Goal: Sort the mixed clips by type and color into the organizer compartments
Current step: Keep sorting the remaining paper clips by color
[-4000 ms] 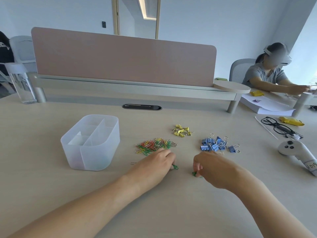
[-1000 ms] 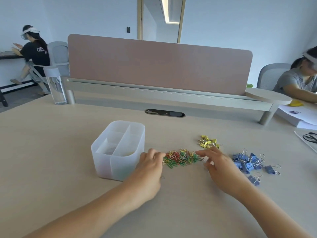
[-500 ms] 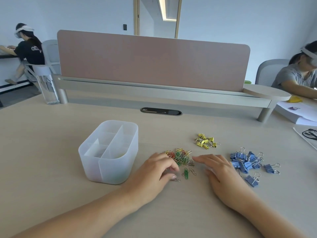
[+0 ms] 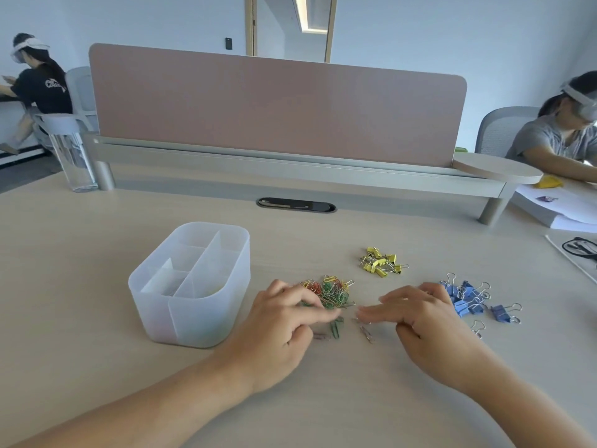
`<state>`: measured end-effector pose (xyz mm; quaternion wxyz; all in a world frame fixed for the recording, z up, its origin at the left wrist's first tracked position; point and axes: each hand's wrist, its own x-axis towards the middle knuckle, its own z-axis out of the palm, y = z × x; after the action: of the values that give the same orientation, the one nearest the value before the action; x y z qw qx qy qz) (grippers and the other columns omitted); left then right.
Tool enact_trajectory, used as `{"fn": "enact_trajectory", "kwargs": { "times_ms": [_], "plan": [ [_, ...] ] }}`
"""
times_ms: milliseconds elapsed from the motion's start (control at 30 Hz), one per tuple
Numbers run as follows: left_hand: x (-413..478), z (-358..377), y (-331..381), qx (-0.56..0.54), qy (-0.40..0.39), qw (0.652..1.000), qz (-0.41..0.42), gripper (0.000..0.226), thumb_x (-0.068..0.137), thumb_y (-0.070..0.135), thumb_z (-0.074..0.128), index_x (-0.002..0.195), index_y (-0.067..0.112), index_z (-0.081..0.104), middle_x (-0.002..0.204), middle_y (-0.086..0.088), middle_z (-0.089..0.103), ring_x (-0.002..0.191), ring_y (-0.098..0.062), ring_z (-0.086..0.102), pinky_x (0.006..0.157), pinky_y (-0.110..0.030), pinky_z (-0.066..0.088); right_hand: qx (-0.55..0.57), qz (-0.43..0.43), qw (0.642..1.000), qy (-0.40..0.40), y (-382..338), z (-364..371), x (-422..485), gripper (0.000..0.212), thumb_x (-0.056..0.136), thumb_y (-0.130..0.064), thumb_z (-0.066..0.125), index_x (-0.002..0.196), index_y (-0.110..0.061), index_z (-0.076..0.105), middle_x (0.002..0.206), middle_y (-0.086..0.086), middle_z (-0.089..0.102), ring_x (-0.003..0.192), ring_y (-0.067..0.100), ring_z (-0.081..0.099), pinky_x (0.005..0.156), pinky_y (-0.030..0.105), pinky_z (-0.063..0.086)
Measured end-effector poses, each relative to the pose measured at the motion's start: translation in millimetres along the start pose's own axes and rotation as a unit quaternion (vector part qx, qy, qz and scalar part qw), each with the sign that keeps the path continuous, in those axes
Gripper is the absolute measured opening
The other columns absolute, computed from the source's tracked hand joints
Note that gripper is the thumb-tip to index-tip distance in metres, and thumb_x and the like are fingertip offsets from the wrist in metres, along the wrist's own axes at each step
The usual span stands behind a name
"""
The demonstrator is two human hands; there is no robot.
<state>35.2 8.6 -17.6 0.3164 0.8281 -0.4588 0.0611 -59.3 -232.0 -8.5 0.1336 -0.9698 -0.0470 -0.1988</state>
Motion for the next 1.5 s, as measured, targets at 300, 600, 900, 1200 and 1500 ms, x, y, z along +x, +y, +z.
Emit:
{"fn": "enact_trajectory", "kwargs": {
  "times_ms": [300, 600, 900, 1200, 1500],
  "plan": [
    [-4, 1, 5, 0.098, -0.031, 0.994, 0.040, 0.057, 0.084, 0.026, 0.025, 0.122, 0.052, 0.059, 0.115, 0.027, 0.045, 0.110, -0.001, 0.031, 0.098, -0.018, 0.023, -0.007, -0.044, 0.998, -0.054, -8, 6, 2, 0.084, 0.066, 0.002, 0.035, 0.124, -0.055, 0.052, 0.126, -0.044, 0.048, 0.111, -0.010, 0.040, 0.094, 0.021, 0.020],
    [-3, 0, 1, 0.074, 0.005, 0.997, 0.007, 0.057, 0.082, 0.028, 0.024, 0.121, 0.039, 0.063, 0.112, 0.025, 0.045, 0.103, -0.001, 0.033, 0.092, -0.020, 0.030, 0.023, -0.041, 0.999, -0.022, -7, 5, 1, 0.074, 0.065, 0.004, 0.040, 0.113, -0.047, 0.064, 0.118, -0.039, 0.058, 0.107, -0.008, 0.048, 0.095, 0.031, 0.023],
    [-4, 1, 3, 0.128, -0.019, 0.992, -0.008, 0.065, 0.081, 0.034, 0.013, 0.131, 0.045, 0.052, 0.117, 0.025, 0.037, 0.112, -0.004, 0.031, 0.096, -0.018, 0.020, -0.009, -0.071, 0.995, -0.066, -5, -3, 1, 0.072, 0.068, -0.001, 0.044, 0.107, -0.059, 0.062, 0.121, -0.041, 0.055, 0.108, -0.008, 0.042, 0.090, 0.029, 0.022],
    [-3, 0, 1, 0.090, -0.017, 0.996, -0.019, 0.070, 0.078, 0.033, 0.009, 0.128, 0.044, 0.058, 0.117, 0.027, 0.040, 0.107, -0.003, 0.030, 0.099, -0.019, 0.023, 0.024, -0.081, 0.996, -0.003, -18, -3, 2, 0.065, 0.070, 0.000, 0.049, 0.115, -0.043, 0.065, 0.111, -0.034, 0.061, 0.096, -0.001, 0.053, 0.083, 0.026, 0.034],
    [-5, -4, -6, 0.084, 0.020, 0.996, -0.018, 0.055, 0.081, 0.029, 0.024, 0.108, 0.037, 0.071, 0.106, 0.024, 0.048, 0.101, -0.004, 0.037, 0.092, -0.022, 0.031, 0.003, -0.069, 0.997, -0.020, -11, -12, -1, 0.060, 0.067, -0.003, 0.050, 0.102, -0.045, 0.073, 0.095, -0.047, 0.057, 0.095, -0.006, 0.045, 0.086, 0.018, 0.027]
  ]
}}
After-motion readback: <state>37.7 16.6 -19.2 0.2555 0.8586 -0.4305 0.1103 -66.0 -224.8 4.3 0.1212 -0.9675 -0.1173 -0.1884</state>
